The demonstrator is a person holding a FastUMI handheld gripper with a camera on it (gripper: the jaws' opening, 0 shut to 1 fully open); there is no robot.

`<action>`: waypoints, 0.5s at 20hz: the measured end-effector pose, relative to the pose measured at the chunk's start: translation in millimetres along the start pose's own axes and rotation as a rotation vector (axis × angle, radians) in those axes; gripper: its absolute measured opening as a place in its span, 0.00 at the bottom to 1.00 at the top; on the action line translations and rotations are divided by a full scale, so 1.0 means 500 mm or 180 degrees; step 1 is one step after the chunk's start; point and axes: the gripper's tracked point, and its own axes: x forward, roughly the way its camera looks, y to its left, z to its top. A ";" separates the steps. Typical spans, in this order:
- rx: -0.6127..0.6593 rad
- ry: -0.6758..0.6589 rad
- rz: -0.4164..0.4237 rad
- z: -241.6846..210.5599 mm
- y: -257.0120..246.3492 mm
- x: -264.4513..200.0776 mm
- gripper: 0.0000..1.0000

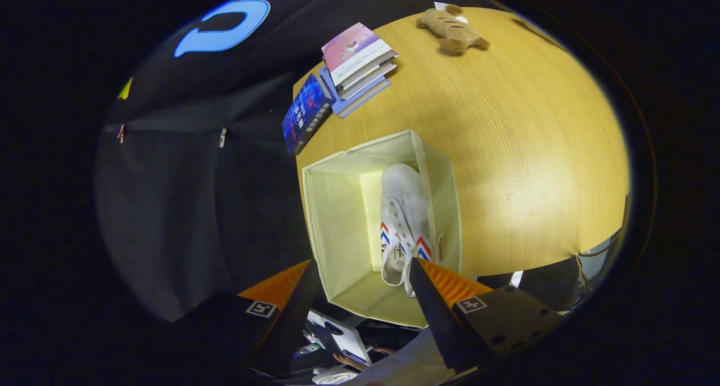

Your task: Open the storage box then place both shoes into the box .Put the left shoe in first, then the right shoe, with the right side of both shoes facing outward in a uniform manner.

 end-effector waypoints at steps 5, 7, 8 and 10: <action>-0.0064 -0.0196 0.0018 0.007 -0.018 -0.025 0.99; -0.0134 -0.0387 -0.0014 0.023 -0.036 -0.043 0.99; -0.0183 -0.0494 -0.0054 0.030 -0.049 -0.053 0.99; -0.0344 -0.0789 -0.0201 0.059 -0.083 -0.082 0.99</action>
